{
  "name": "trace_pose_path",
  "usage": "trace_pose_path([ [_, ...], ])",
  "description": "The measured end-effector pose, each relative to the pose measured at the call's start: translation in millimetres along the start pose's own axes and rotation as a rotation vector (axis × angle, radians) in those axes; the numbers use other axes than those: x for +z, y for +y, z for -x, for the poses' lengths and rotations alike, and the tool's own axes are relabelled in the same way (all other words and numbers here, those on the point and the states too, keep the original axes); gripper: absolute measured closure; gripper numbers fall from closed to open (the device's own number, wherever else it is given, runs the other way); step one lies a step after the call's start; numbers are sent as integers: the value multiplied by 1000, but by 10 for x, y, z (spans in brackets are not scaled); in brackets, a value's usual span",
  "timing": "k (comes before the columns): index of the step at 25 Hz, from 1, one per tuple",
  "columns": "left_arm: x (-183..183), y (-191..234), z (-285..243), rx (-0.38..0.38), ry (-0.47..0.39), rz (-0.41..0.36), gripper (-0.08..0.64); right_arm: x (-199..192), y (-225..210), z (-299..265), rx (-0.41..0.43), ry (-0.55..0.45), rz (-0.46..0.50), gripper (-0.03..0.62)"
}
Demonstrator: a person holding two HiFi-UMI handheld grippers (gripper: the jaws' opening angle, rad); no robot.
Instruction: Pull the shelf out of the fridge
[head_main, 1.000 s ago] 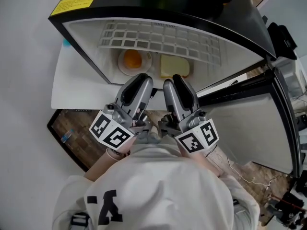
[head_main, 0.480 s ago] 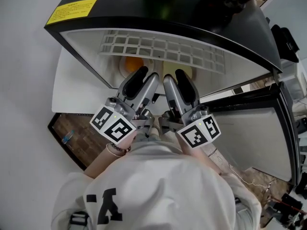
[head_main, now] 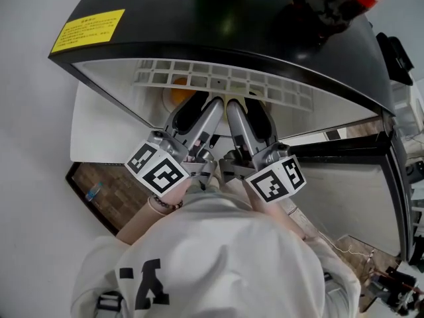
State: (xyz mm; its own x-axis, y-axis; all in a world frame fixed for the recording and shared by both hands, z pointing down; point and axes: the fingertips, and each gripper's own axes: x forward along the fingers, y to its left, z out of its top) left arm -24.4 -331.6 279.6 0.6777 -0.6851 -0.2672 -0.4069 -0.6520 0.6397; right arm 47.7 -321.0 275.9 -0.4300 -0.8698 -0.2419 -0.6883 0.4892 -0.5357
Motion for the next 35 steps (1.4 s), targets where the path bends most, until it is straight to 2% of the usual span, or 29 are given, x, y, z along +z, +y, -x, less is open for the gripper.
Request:
trace_pose_path([
  [11, 137, 126, -127, 37, -30, 17, 351, 65, -64, -143, 7, -10, -19, 342],
  [27, 328, 173, -303, 46, -64, 22, 331, 115, -103, -328, 0, -1, -61, 340],
  [35, 386, 267, -356, 75, -75, 32, 331, 117, -165, -406, -4, 6, -118, 337],
])
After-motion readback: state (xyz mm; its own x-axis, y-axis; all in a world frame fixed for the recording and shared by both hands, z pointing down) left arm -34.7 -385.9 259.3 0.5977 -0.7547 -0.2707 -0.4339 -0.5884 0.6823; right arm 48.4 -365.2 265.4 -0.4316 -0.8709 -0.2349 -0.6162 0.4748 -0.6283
